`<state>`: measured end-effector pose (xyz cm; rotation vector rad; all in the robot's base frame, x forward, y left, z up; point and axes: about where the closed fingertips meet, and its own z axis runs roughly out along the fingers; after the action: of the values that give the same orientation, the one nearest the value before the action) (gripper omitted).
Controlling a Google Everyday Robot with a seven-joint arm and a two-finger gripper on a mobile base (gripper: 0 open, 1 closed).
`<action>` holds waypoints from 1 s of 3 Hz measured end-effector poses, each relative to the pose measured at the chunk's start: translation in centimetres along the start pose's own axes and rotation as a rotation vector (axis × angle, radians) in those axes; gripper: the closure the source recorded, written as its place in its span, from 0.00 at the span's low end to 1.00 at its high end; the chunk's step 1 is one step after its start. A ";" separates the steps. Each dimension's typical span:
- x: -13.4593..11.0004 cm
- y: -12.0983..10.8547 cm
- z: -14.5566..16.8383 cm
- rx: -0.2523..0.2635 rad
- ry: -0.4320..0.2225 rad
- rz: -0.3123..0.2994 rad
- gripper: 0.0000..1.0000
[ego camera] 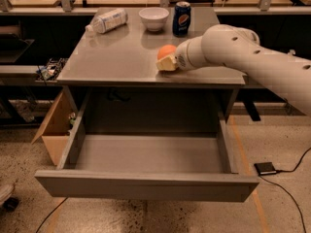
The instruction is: Pick orange from top drawer and place on counter
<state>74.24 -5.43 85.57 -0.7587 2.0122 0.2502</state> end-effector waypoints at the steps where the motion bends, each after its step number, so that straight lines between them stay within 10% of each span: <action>1: -0.4 0.0 -0.2 -0.001 -0.011 -0.001 0.00; 3: -1.9 -1.6 -3.5 0.055 -0.087 0.009 0.00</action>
Offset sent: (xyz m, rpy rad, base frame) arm -0.0044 -0.0135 0.0381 0.0243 -0.0884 -0.0228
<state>73.46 -7.49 89.21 -0.6930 1.9334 0.2282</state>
